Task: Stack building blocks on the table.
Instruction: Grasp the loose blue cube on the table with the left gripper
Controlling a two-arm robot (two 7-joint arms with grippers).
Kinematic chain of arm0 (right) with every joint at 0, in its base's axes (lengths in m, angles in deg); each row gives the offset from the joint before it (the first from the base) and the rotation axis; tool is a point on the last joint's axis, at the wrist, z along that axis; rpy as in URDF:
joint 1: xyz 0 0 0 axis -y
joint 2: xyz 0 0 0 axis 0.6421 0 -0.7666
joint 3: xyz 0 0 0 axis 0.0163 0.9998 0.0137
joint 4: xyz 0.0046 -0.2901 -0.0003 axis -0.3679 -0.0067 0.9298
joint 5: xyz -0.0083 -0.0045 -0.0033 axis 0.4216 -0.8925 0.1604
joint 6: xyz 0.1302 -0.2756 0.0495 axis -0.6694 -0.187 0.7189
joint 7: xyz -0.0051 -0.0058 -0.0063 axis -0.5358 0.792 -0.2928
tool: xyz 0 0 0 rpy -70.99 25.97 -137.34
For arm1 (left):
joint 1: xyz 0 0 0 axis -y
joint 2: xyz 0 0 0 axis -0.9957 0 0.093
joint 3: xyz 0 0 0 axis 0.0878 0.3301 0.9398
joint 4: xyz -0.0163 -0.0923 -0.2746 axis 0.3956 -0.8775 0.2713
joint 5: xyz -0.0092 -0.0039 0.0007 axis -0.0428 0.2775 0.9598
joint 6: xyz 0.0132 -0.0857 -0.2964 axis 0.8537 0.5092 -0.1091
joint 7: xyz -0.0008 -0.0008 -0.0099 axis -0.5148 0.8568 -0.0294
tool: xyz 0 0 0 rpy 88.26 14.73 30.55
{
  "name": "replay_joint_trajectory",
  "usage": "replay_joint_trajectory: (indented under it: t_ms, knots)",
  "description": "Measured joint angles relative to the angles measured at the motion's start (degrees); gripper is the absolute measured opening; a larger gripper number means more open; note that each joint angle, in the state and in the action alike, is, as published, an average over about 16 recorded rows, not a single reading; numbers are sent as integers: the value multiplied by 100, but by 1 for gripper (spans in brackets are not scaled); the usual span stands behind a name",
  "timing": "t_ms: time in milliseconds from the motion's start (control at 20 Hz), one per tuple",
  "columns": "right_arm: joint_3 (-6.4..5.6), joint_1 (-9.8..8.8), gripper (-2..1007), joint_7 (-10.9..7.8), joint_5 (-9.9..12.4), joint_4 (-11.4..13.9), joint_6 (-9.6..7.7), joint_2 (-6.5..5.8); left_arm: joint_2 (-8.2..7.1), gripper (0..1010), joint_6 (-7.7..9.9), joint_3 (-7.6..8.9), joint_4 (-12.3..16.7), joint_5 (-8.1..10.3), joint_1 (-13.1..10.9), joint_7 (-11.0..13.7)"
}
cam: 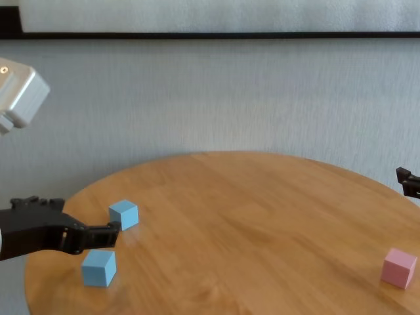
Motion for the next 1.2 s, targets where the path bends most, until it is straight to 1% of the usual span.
replay_joint_trajectory:
  t_ms: [150, 350, 550, 700, 900, 1200]
  knots:
    - [0, 0, 1005, 0, 0, 0, 0, 0, 138, 1000, 173, 115, 4, 64, -51, -112]
    - [0, 0, 1005, 0, 0, 0, 0, 0, 336, 1000, 352, 279, -44, 200, -104, -199]
    - [0, 0, 1005, 0, 0, 0, 0, 0, 535, 1000, 477, 416, -139, 345, -125, -232]
    - [0, 0, 1005, 0, 0, 0, 0, 0, 653, 1000, 549, 470, -221, 405, -111, -236]
    - [0, 0, 1005, 0, 0, 0, 0, 0, 760, 1000, 621, 480, -335, 379, -62, -247]
    - [0, 0, 1005, 0, 0, 0, 0, 0, 828, 1000, 684, 431, -494, 230, 24, -224]
